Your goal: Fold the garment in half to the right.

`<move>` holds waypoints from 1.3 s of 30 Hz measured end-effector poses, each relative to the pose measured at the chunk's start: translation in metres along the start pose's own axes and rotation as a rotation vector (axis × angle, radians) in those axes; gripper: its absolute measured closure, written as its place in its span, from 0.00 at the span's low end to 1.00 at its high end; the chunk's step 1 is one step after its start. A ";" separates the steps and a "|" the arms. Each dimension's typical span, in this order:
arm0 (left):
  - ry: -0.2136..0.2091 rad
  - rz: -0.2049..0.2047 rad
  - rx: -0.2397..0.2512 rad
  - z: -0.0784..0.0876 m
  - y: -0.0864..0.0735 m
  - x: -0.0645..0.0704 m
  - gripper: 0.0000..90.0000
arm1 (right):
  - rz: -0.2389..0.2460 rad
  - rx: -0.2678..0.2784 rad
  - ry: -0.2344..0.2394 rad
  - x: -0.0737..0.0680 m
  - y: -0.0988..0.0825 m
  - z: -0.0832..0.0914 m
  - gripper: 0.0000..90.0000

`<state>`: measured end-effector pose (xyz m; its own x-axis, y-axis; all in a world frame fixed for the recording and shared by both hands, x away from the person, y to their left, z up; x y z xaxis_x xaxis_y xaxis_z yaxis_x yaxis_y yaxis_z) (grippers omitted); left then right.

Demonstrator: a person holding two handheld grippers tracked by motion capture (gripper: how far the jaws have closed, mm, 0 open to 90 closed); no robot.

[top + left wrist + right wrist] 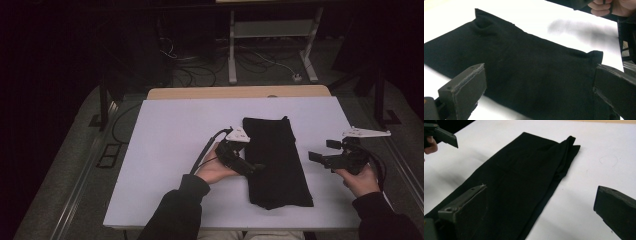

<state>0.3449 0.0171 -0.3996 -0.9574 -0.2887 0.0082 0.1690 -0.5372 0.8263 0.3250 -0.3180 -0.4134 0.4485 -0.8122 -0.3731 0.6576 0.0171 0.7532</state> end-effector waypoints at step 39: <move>0.153 0.071 0.074 0.079 -0.053 -0.016 0.00 | 0.007 0.008 0.022 -0.002 -0.031 0.017 0.00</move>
<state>0.3327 0.1124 -0.3992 -0.8960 -0.4438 -0.0135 0.2114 -0.4531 0.8660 0.2933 -0.3268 -0.4261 0.4660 -0.7992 -0.3796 0.6495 0.0176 0.7601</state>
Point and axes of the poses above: each handheld gripper's, and its own axes: z roughly backward along the jaws, y roughly out of its top, x roughly to its right, the point moved 2 cm from there along -z, roughly forward along the jaws, and after that the axes turned 8 degrees about -z, right-handed, at the moved point
